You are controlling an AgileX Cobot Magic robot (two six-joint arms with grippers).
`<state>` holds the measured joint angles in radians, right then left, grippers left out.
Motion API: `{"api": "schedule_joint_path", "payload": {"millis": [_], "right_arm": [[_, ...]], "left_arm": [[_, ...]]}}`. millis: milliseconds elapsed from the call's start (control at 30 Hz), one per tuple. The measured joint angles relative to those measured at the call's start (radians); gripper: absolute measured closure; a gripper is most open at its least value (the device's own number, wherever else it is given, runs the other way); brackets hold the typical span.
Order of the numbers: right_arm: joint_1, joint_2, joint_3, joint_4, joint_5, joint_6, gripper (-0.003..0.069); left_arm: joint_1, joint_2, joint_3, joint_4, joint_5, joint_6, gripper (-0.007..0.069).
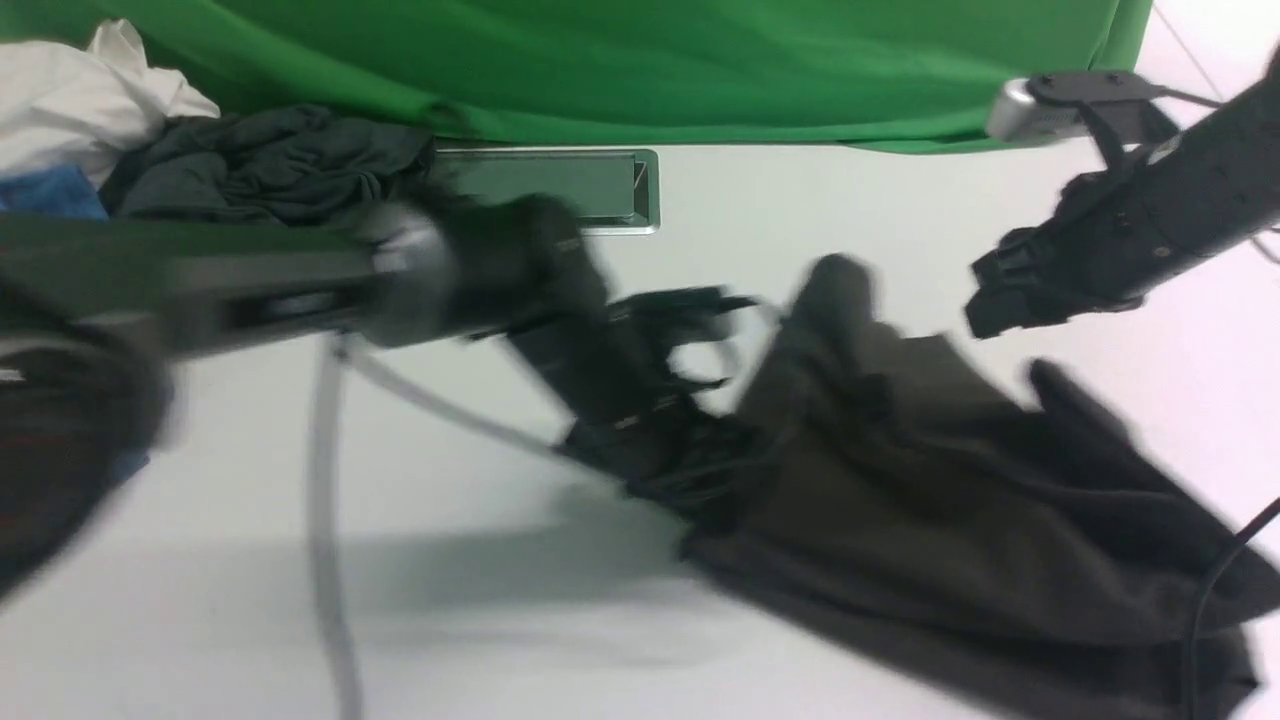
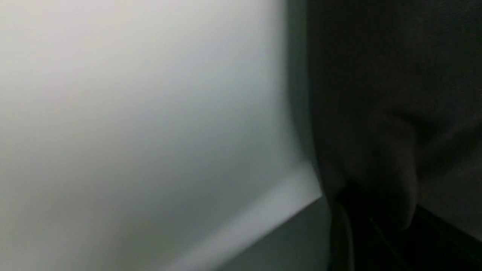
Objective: Fold a long-sleeved shirt on a white desktop.
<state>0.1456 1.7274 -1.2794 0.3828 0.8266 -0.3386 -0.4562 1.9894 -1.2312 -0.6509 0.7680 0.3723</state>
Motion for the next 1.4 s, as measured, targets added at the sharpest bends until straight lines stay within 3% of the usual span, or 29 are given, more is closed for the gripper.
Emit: {"api": "schedule_joint_path", "payload": {"millis": [67,300,667,1100,1200,1267,1300,1400], "right_arm": [[0.046,0.002,0.000,0.010,-0.011,-0.004,0.0318],[0.244,0.017,0.000,0.043,-0.050,-0.093,0.0318],[0.377,0.063,0.001,0.066,-0.095,-0.174,0.0318],[0.396,0.173,0.002,0.091,-0.198,-0.177,0.0327],[0.396,0.179,0.002,0.091,-0.211,-0.177,0.0396],[0.395,0.179,0.002,0.093,-0.214,-0.177,0.0540],[0.394,0.179,0.002,0.093,-0.215,-0.177,0.0575],[0.383,0.179,0.002,0.093,-0.215,-0.177,0.0619]], "left_arm": [[0.008,-0.097,0.151,-0.034,-0.090,0.000,0.0549],[0.006,-0.336,0.582,-0.331,-0.425,0.061,0.0549],[0.004,-0.368,0.641,-0.348,-0.476,0.078,0.0549],[0.004,-0.370,0.644,-0.347,-0.480,0.087,0.0549],[0.004,-0.370,0.644,-0.347,-0.480,0.087,0.0549],[0.004,-0.370,0.644,-0.347,-0.482,0.087,0.0549],[0.004,-0.370,0.645,-0.347,-0.482,0.087,0.0549],[0.004,-0.370,0.645,-0.347,-0.482,0.087,0.0549]]}}
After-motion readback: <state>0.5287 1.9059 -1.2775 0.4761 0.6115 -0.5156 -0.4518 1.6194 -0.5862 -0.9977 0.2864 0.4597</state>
